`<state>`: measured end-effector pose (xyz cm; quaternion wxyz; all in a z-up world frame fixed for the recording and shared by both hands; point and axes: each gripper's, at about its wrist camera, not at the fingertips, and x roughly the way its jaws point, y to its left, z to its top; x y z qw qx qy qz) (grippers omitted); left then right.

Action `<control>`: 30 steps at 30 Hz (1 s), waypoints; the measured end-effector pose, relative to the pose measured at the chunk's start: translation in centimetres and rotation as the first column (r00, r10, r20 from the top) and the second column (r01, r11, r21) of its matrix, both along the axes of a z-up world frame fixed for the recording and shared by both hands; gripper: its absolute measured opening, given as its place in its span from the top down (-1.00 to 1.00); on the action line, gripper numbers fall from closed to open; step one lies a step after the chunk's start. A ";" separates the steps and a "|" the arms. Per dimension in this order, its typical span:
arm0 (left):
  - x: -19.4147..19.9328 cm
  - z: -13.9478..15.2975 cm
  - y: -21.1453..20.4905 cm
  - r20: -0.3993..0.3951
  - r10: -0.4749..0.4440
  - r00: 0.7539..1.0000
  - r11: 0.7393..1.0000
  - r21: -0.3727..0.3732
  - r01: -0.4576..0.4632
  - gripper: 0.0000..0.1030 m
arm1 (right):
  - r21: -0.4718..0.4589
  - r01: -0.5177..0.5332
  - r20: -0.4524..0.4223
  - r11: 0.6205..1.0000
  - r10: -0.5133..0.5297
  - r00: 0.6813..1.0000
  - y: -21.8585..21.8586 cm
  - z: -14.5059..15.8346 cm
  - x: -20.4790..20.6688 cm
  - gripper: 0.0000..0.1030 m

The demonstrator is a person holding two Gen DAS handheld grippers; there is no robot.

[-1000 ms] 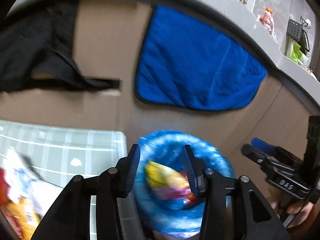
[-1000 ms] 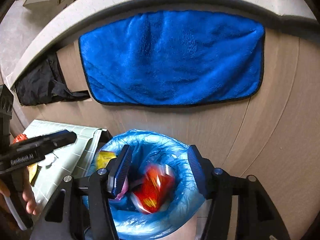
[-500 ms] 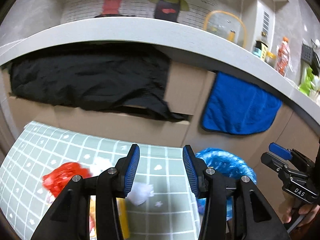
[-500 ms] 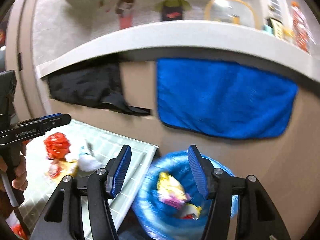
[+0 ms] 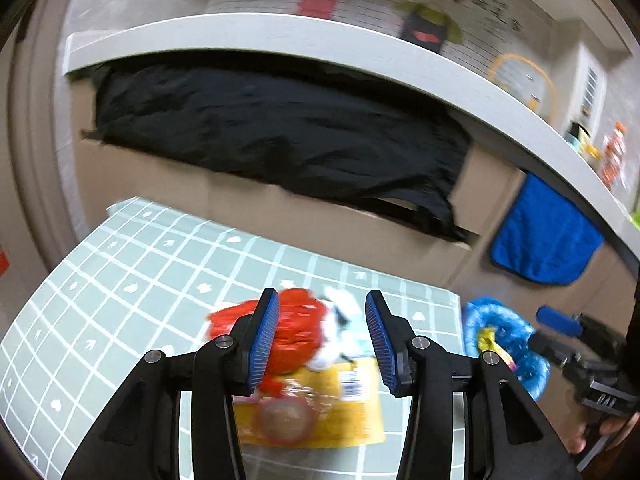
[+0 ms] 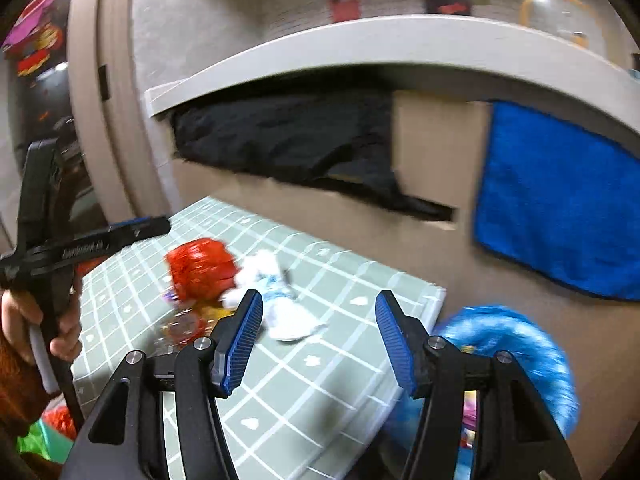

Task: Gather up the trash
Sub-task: 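Move both tools back over the remaining trash on the table, then grasp the white-and-blue plastic bag bundle with the right tool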

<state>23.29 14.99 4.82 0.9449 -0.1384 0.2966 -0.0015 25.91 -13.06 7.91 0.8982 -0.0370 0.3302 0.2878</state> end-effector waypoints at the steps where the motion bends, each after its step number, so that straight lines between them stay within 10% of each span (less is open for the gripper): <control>1: -0.1 -0.2 0.9 -0.003 0.015 1.000 1.000 -0.006 -0.016 0.11 | -0.005 -0.020 -0.006 1.000 0.020 1.000 0.8 -0.5 0.2 -0.08; 22: -1.8 -3.4 8.7 -0.034 0.028 0.999 0.992 -0.118 -0.031 0.02 | -0.107 -0.114 -0.283 0.988 0.080 0.956 13.2 -12.2 10.1 -0.04; 30: -1.1 -3.9 7.7 -0.035 -0.044 0.998 0.988 -0.152 0.038 -0.03 | -0.037 -0.037 -0.227 0.999 0.028 0.974 8.9 -8.7 8.1 0.20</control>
